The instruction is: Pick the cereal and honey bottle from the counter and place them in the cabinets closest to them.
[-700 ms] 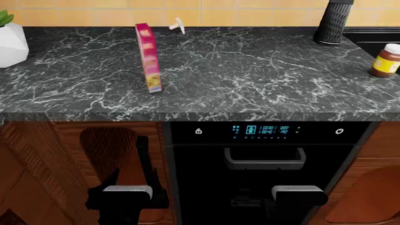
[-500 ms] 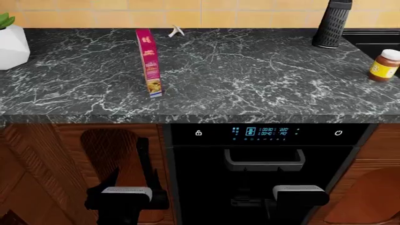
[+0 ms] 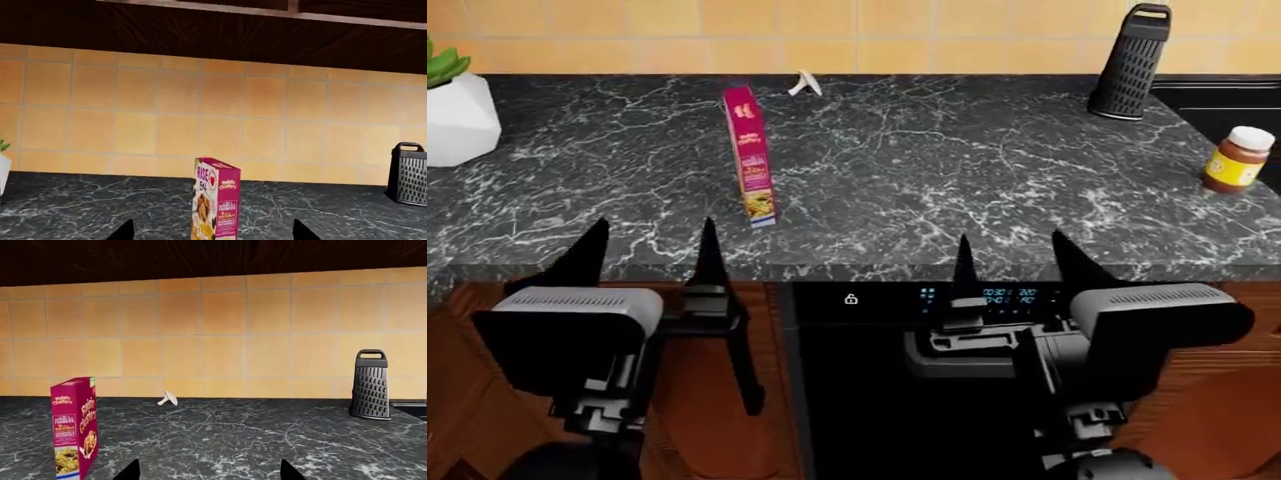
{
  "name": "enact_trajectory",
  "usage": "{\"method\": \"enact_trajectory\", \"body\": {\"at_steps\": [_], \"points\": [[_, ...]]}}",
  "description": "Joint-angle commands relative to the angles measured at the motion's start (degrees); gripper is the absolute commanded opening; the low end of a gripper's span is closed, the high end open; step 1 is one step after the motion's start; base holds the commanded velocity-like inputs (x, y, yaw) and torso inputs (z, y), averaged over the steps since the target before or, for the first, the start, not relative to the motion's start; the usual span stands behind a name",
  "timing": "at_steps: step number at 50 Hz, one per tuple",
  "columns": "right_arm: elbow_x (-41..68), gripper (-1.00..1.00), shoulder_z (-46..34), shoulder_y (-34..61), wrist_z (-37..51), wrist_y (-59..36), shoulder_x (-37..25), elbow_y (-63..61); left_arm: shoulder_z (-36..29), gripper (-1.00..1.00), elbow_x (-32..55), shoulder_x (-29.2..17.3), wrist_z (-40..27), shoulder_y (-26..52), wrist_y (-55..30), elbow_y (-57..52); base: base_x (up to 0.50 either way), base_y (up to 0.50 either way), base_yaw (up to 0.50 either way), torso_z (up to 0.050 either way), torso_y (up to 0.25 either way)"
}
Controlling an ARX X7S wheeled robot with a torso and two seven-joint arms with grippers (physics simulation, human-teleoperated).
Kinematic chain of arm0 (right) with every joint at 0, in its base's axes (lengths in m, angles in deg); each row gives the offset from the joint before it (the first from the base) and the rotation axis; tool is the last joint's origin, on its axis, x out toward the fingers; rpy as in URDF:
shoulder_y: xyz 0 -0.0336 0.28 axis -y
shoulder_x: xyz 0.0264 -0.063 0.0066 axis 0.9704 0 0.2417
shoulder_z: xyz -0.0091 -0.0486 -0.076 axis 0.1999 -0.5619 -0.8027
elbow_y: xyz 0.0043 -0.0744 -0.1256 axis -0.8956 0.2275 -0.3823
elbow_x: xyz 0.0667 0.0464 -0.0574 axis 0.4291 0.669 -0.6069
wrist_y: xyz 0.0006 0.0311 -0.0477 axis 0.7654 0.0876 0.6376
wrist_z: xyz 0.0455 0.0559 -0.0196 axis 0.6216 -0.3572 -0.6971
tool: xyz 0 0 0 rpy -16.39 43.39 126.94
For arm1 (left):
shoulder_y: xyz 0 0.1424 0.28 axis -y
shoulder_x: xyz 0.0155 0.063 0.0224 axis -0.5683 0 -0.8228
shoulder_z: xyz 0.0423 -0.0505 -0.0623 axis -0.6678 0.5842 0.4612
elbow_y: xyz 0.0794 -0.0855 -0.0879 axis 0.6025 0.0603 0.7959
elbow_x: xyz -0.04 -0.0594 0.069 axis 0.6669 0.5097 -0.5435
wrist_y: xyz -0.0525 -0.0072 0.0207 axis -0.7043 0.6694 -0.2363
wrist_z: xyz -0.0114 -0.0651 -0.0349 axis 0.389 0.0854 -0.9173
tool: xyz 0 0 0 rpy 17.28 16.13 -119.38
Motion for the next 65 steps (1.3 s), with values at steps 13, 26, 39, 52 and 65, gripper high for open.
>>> {"method": "enact_trajectory", "body": {"at_steps": [13, 26, 39, 52, 65], "points": [[4.37, 1.00, -1.18, 4.12, 1.38, -9.59, -1.53, -9.38, -0.44, 1.00, 1.79, -4.04, -2.60, 5.44, -10.03, -9.75, 0.10, 0.50, 0.00, 0.000, 0.000], [1.80, 1.00, -4.43, 3.45, 2.78, -7.65, -3.48, -10.00, -1.79, 1.00, 1.08, -4.65, -3.64, 5.63, -11.22, -9.61, 0.36, 0.35, 0.00, 0.000, 0.000], [3.79, 1.00, -3.76, 3.25, 2.77, -7.03, -3.46, -9.77, -2.13, 1.00, 1.47, -4.98, -3.90, 5.59, -10.96, -9.04, 0.50, 0.09, 0.00, 0.000, 0.000], [10.70, 1.00, -5.47, 10.02, 2.53, -25.95, -2.58, -7.97, -1.95, 1.00, 2.77, -5.26, -4.02, 5.68, -11.59, -9.20, 0.08, 0.00, 0.00, 0.000, 0.000], [11.90, 1.00, -8.00, 11.77, 1.75, -28.22, -2.37, -0.27, -2.41, 1.00, 3.05, -5.55, -4.30, 5.76, -11.32, -8.75, 0.00, 0.00, 0.00, 0.000, 0.000]]}}
